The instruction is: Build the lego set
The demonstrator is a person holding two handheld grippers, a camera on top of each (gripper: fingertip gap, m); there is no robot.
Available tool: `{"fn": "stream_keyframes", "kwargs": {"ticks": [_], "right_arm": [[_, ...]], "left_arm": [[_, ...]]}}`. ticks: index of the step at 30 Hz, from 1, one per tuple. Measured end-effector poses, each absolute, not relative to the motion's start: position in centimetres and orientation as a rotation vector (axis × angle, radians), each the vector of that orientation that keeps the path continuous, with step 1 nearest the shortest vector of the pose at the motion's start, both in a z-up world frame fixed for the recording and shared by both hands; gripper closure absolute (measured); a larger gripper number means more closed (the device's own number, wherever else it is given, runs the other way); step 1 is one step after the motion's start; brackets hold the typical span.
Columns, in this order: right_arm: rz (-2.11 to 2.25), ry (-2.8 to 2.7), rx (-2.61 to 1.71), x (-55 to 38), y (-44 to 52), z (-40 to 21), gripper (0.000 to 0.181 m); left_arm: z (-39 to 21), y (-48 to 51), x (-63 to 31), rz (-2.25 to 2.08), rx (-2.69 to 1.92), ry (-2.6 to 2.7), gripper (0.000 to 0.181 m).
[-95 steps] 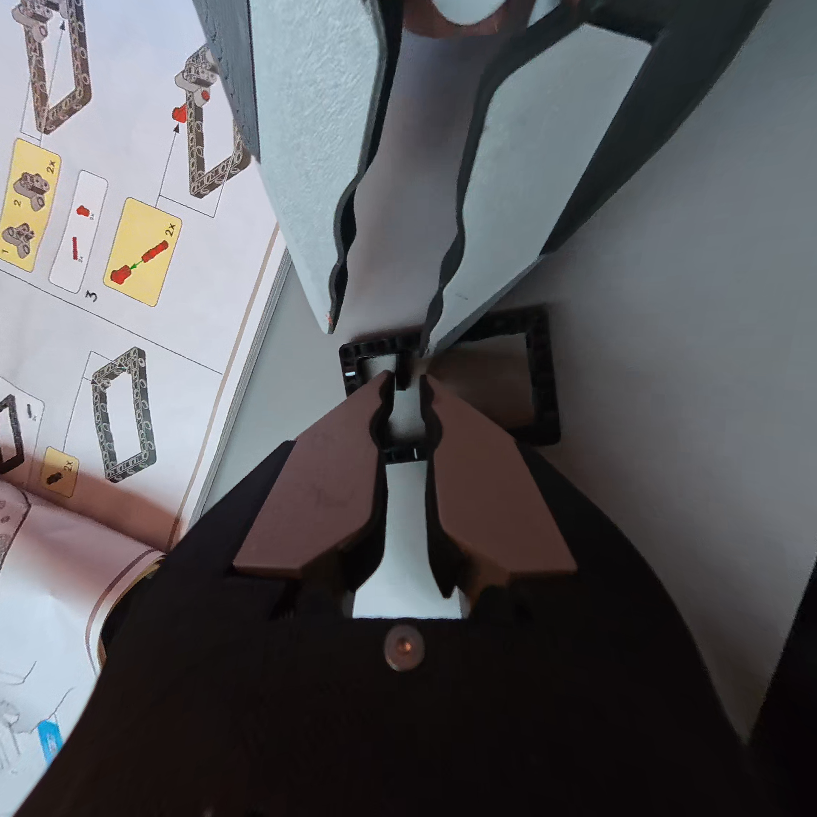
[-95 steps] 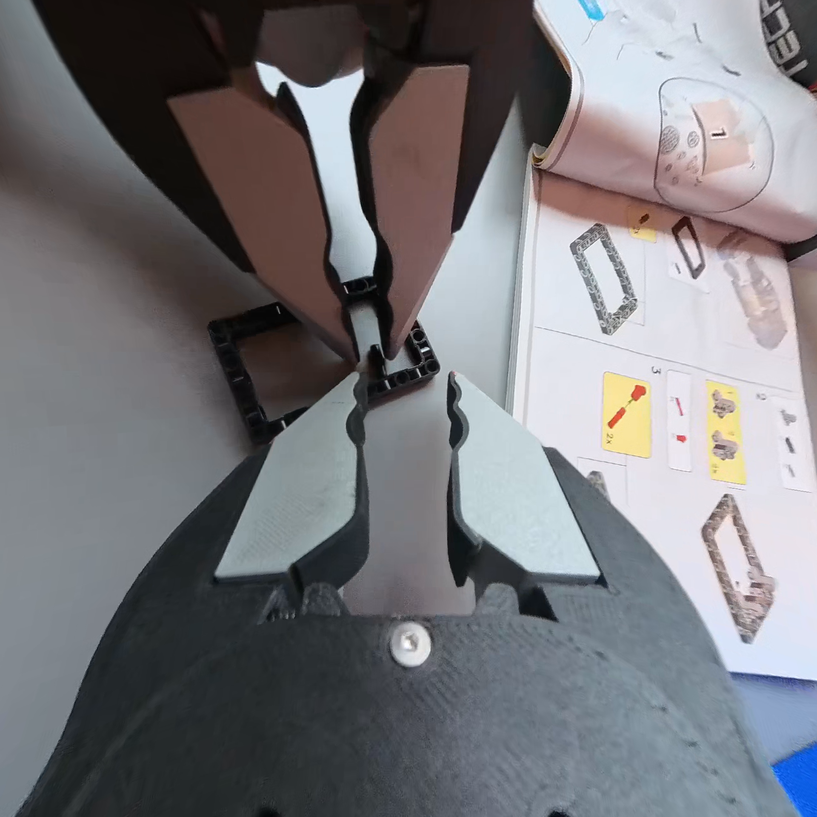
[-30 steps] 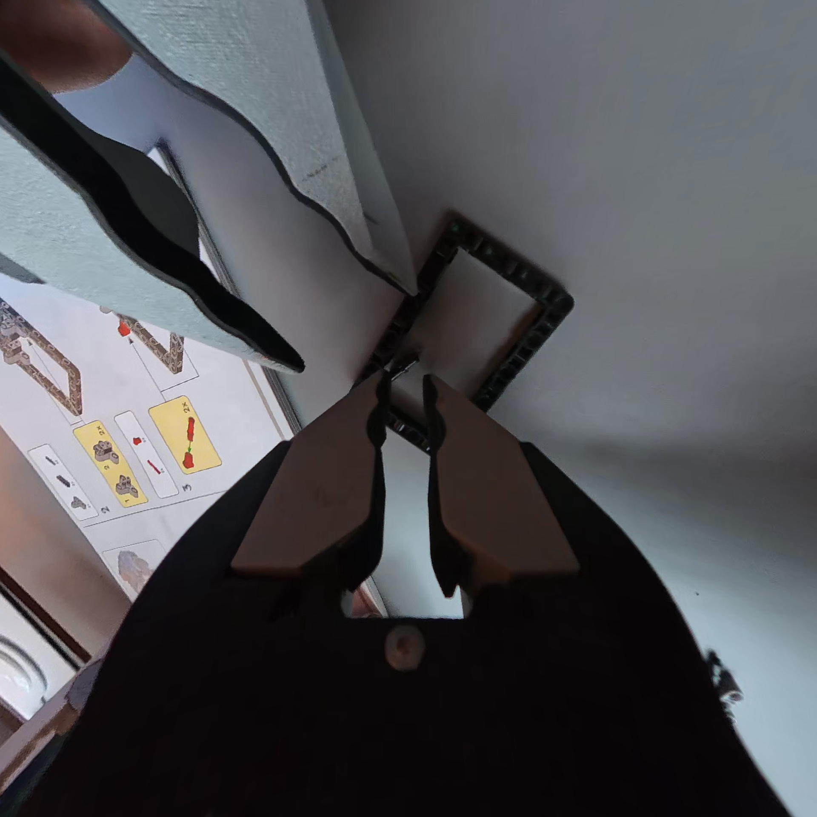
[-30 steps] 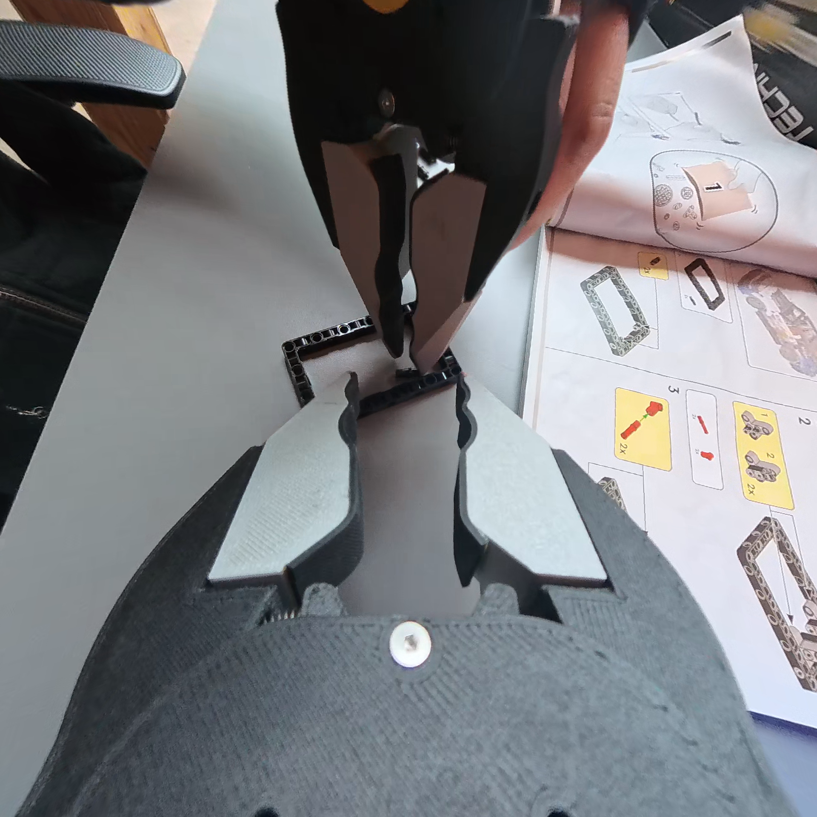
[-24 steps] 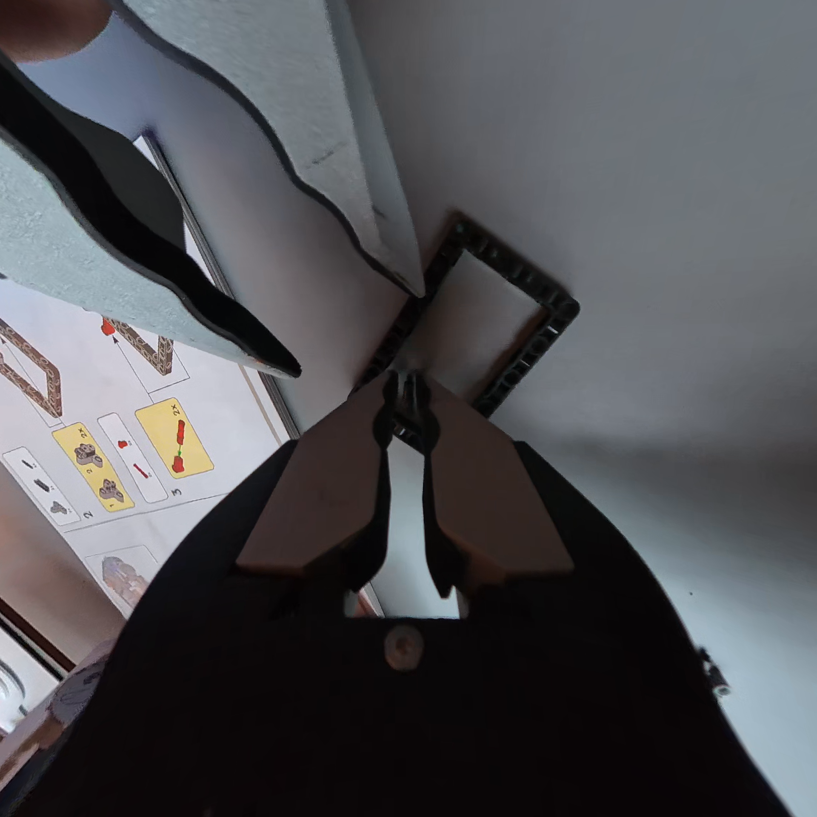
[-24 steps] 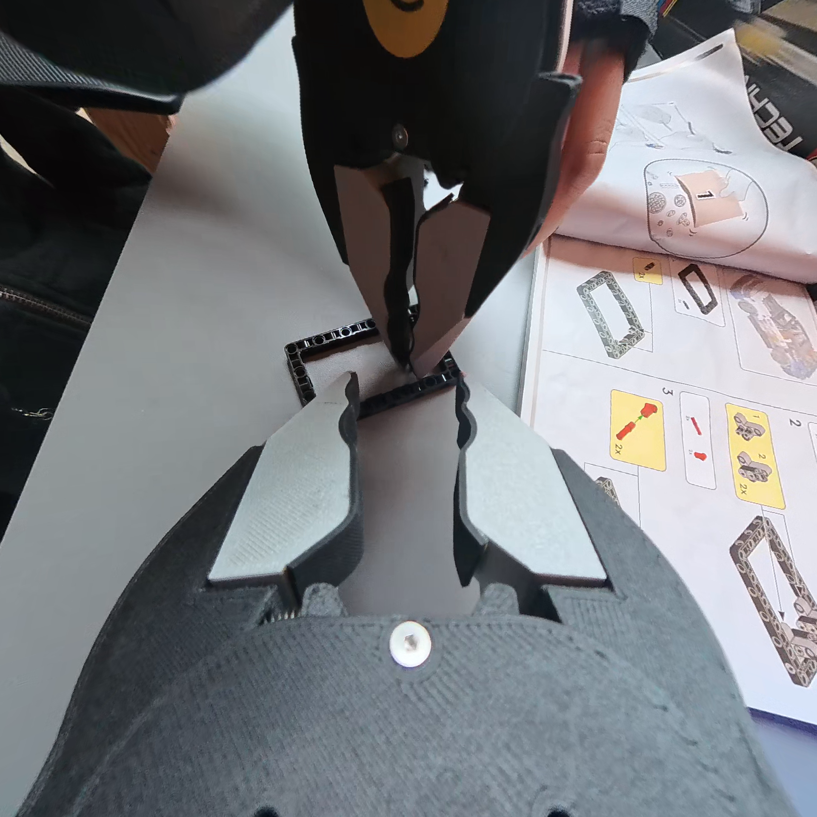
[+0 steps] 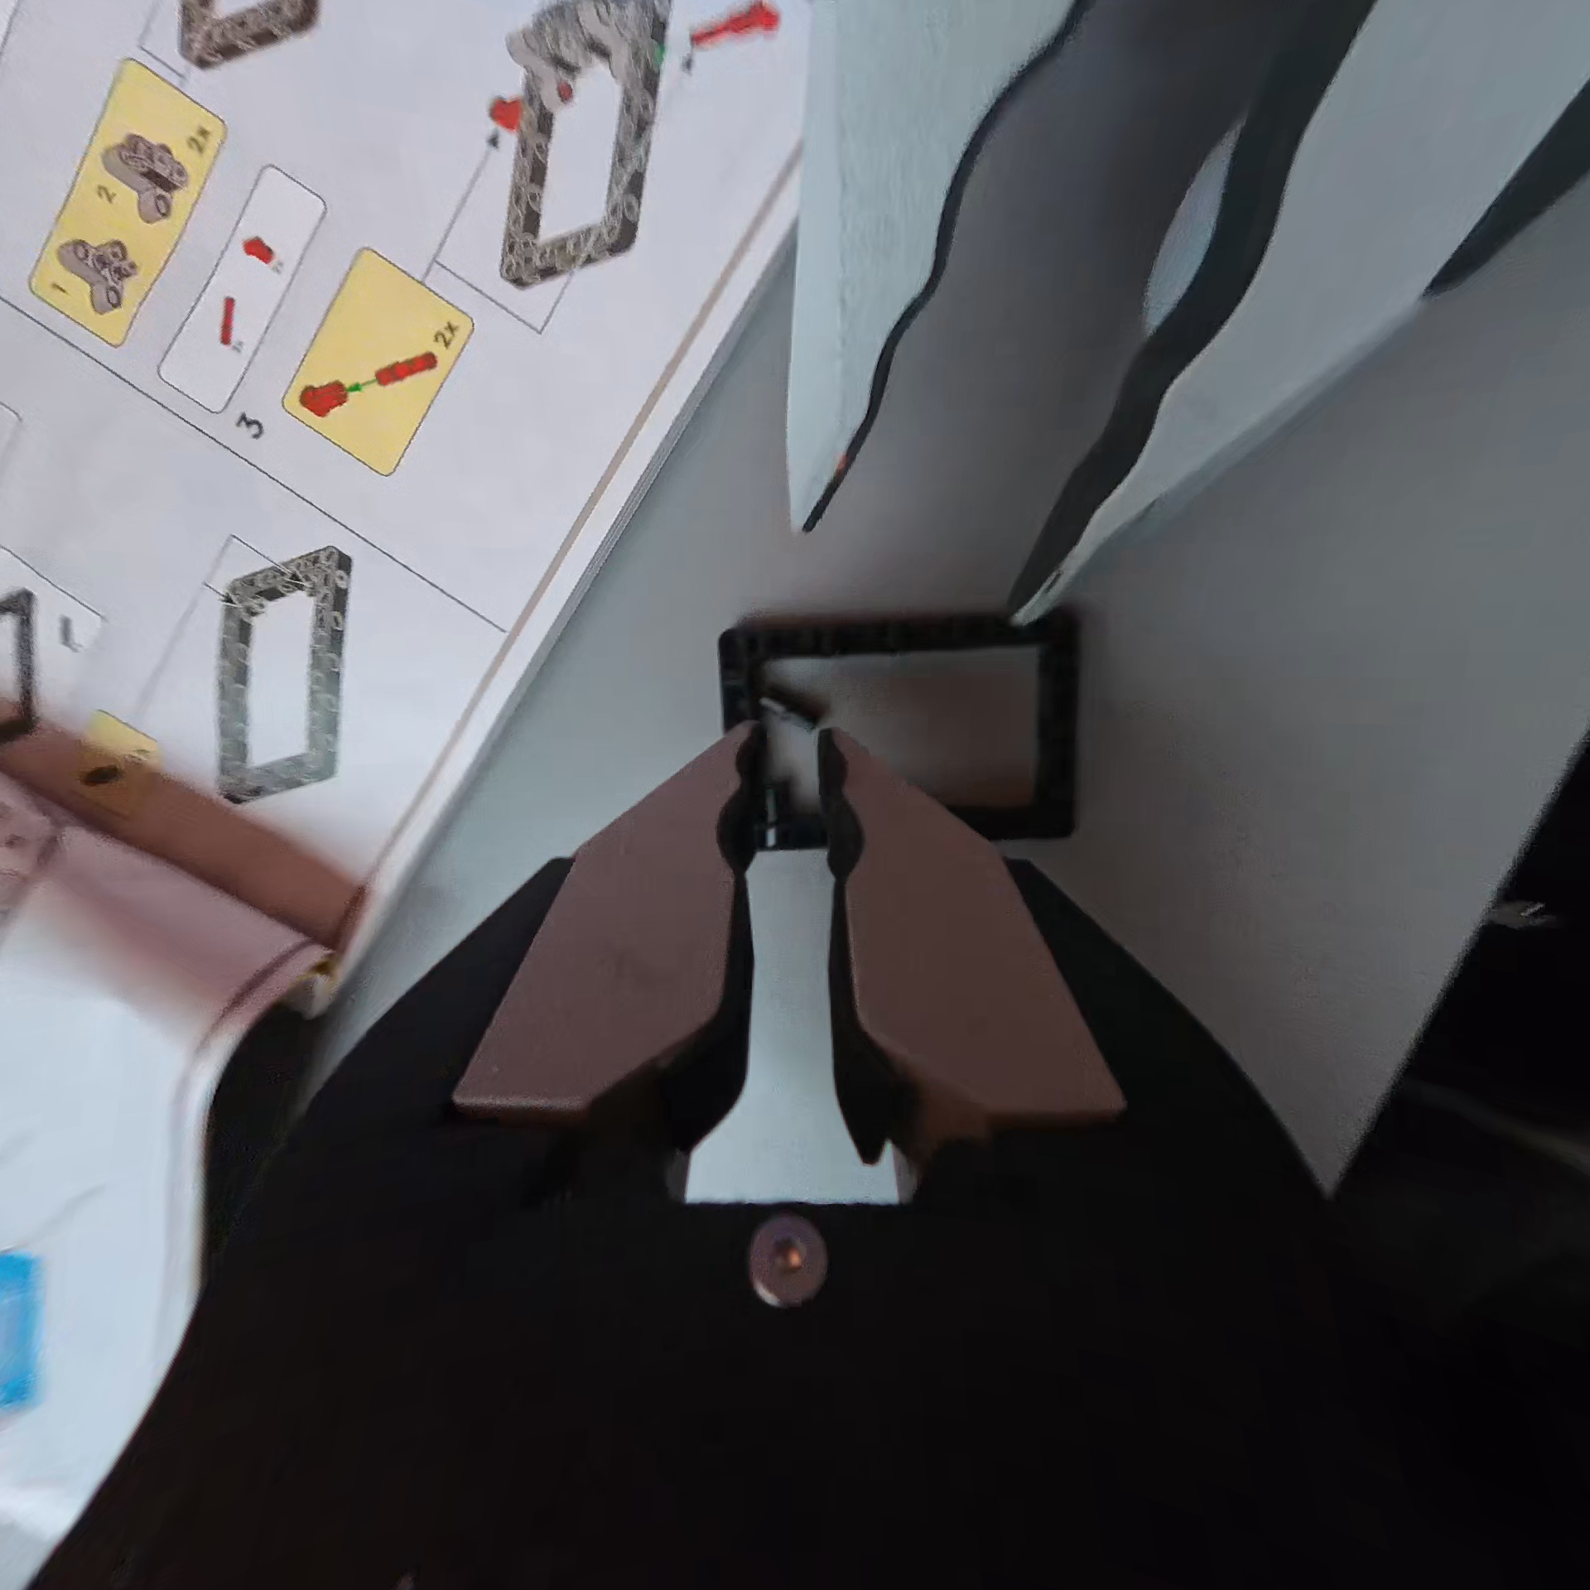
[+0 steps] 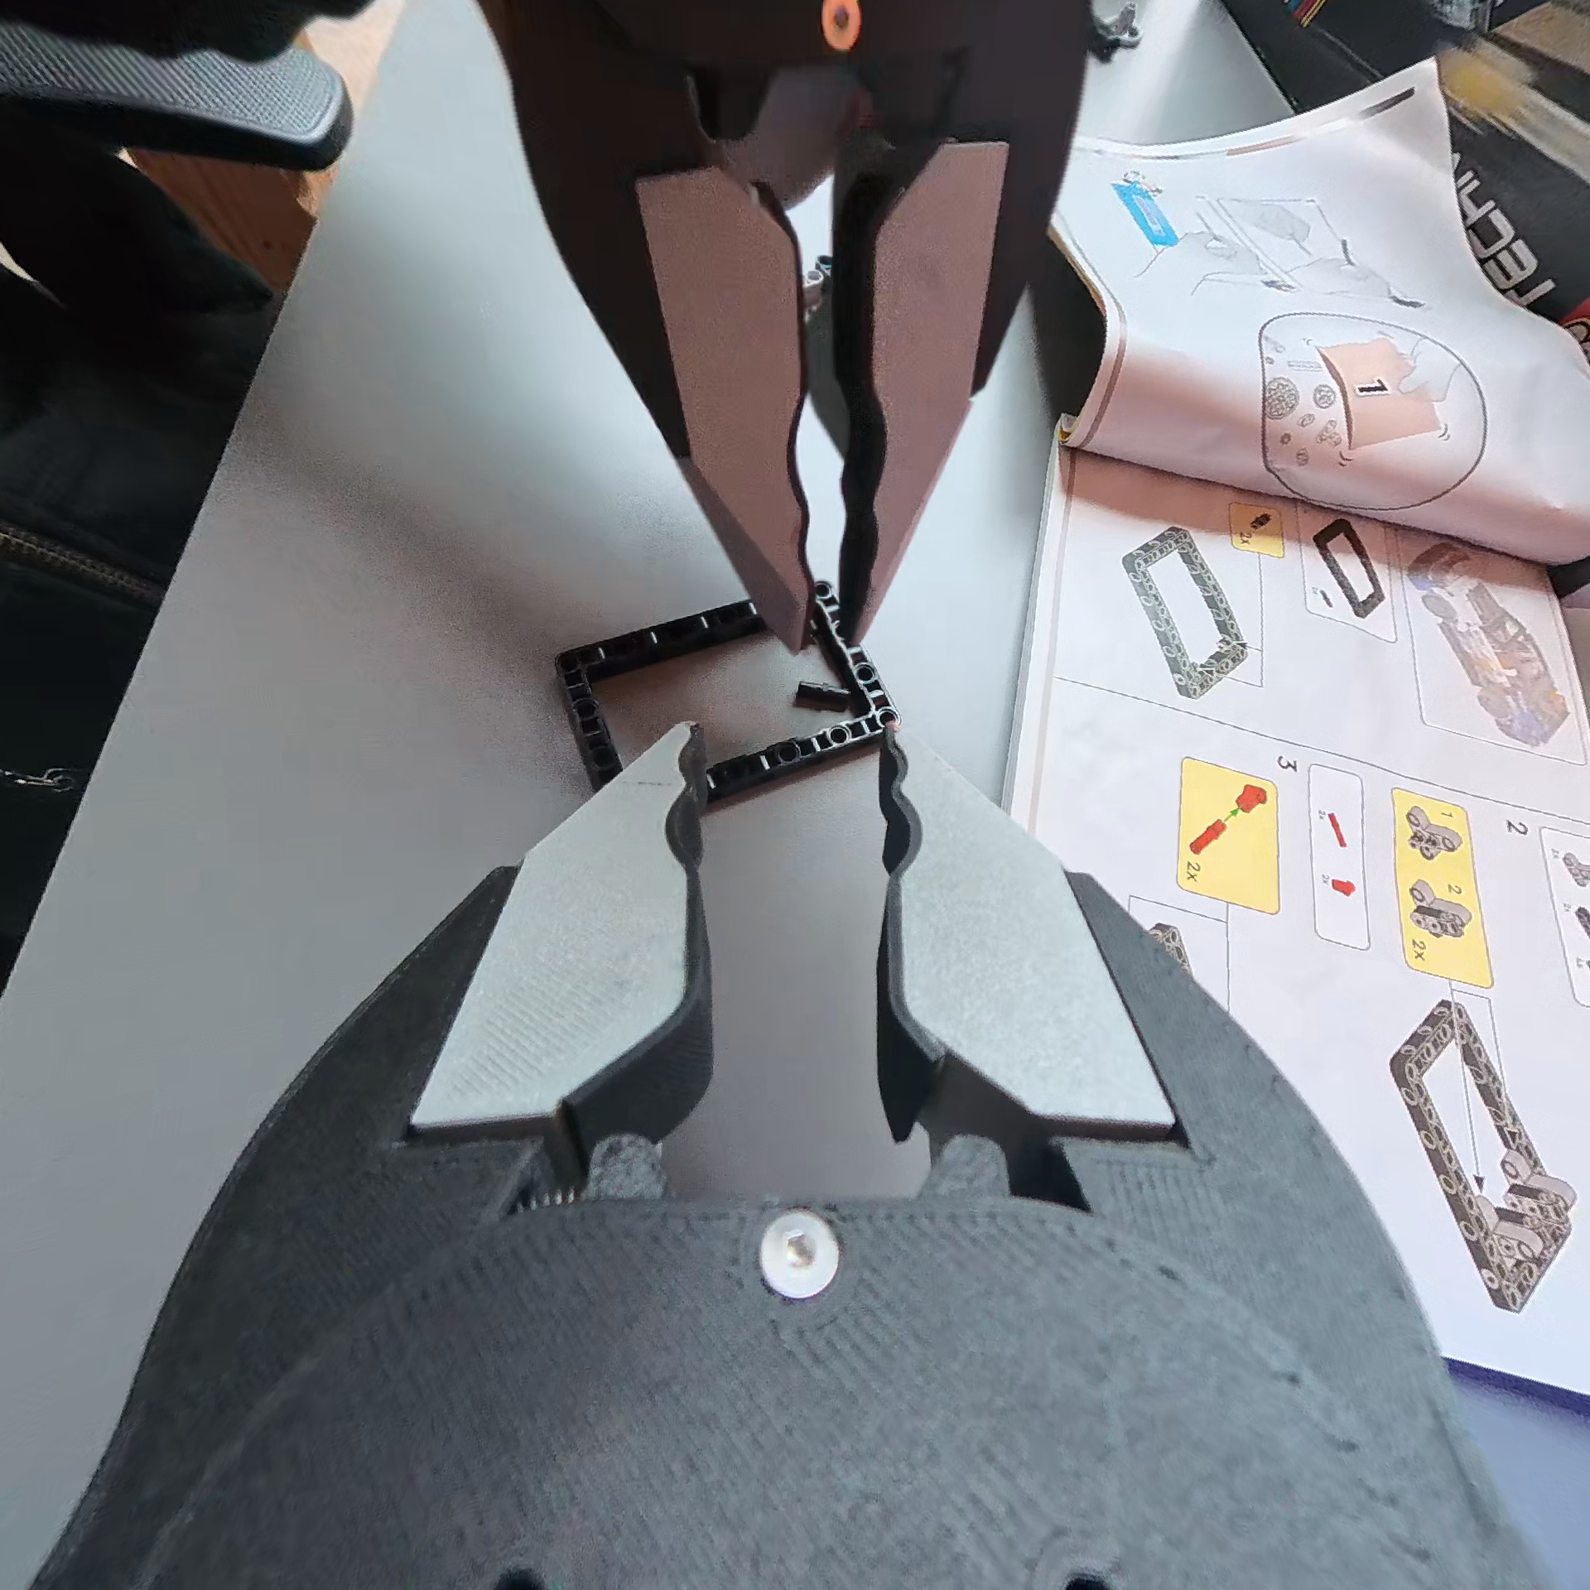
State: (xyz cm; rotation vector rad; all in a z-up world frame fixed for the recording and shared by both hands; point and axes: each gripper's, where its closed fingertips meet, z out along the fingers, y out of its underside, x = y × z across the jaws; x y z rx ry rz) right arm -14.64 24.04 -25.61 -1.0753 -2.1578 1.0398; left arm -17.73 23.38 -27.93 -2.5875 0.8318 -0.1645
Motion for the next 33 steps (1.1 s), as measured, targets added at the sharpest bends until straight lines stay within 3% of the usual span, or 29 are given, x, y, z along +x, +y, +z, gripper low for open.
{"fn": "stream_keyframes", "kwargs": {"ticks": [7,33], "right_arm": [[1.03,-2.118,-1.099,-15.2,24.3,-25.4,0.142],[1.035,-2.155,-1.158,-15.5,24.6,-27.1,0.141]], "left_arm": [[-28.8,23.5,-17.5,-0.083,-2.603,0.683,0.166],[-29.9,23.5,-17.7,0.08,-2.617,0.762,0.169]]}}
